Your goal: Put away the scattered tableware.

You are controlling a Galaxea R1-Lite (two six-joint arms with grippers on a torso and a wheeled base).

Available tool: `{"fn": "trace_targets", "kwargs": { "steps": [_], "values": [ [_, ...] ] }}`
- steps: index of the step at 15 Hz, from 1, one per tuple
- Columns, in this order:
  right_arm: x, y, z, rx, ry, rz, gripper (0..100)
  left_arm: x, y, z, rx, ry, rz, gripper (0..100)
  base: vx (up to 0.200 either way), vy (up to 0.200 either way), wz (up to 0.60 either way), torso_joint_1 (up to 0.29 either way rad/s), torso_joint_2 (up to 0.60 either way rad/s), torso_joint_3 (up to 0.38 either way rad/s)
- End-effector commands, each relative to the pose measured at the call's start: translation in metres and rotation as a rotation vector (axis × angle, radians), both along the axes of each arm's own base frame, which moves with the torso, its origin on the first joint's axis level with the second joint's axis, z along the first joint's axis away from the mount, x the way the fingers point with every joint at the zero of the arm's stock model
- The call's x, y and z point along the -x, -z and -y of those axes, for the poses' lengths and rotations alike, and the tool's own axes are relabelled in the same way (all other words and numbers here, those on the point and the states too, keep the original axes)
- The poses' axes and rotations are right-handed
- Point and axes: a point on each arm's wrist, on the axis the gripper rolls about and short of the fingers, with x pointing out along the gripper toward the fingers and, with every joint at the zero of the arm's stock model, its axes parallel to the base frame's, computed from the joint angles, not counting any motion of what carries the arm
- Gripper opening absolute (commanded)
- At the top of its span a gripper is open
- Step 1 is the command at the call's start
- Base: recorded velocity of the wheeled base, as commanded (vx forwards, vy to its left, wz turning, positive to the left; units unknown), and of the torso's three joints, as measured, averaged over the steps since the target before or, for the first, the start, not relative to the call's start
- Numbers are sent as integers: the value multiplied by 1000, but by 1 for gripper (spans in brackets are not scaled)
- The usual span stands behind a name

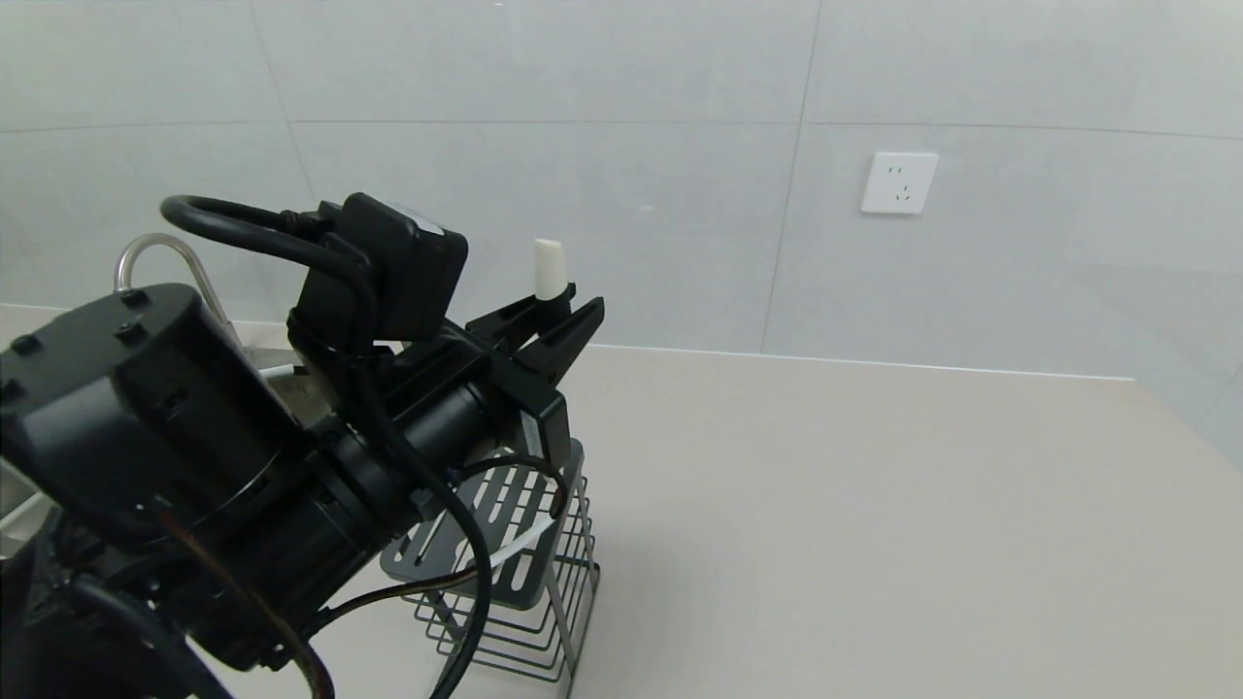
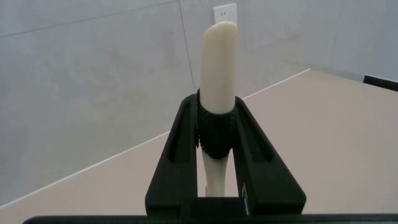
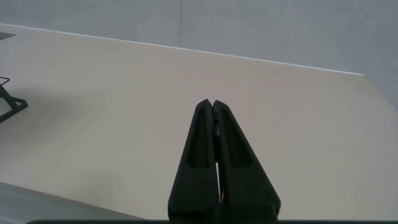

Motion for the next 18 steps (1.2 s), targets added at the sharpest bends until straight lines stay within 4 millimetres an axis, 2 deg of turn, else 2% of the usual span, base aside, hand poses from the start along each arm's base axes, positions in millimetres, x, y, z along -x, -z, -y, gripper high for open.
{"fn": "trace_targets", "kwargs": {
  "steps": [1, 7, 12, 18],
  "values": [
    [0, 0, 0, 0, 0, -1, 0, -1, -3, -1, 9, -6, 7, 0, 0, 0, 0, 0, 0, 0],
    [0, 0, 0, 0, 0, -1, 0, -1, 0, -2, 3, -15, 0, 0, 0, 0, 0, 0, 0, 0],
    [0, 0, 0, 0, 0, -1, 0, 0, 12, -3, -31, -14, -35, 0, 0, 0, 0, 0, 0, 0],
    [0, 0, 0, 0, 0, -1, 0, -2, 14, -1, -34, -20, -42, 0, 0, 0, 0, 0, 0, 0]
  ]
}}
